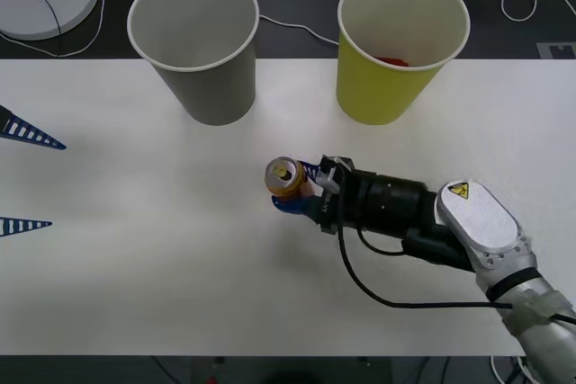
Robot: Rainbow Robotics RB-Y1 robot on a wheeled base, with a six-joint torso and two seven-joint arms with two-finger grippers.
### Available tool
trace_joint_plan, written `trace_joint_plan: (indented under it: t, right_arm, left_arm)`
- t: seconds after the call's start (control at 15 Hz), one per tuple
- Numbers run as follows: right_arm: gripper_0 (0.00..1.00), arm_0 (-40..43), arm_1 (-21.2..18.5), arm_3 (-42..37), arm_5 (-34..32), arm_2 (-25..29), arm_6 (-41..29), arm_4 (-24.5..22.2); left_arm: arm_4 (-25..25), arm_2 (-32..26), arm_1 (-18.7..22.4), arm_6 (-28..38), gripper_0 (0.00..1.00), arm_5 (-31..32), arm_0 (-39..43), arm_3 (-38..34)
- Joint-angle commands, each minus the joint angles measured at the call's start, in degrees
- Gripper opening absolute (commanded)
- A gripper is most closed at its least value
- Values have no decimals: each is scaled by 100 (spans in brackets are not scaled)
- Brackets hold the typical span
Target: Put the can into the green bin and the plastic bottle into the gray bin
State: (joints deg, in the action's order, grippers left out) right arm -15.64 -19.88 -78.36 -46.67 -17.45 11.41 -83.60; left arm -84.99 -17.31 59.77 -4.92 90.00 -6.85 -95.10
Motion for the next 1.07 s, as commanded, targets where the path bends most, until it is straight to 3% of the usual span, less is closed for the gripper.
trace_joint_plan:
  t: [0.07,0.27,0.4,0.73,1.07]
  right_arm:
    - [0,518,-455,-1278,-8,57,-1414,-1009]
    - [0,1002,-1079,-2474,-35,101,-2864,-1817]
    - [0,1177,-1404,-2948,-272,250,-3470,-2037]
    - [0,1336,-2046,-3994,-1626,1261,-4824,-2362]
    - [0,1423,-2828,-4662,-2452,2149,-6063,-2274]
  left_arm:
    - [0,0,0,0,100,0,0,0]
    - [0,0,0,0,100,0,0,0]
    - [0,0,0,0,100,0,0,0]
    - [0,0,0,0,100,0,0,0]
    - [0,0,0,0,100,0,0,0]
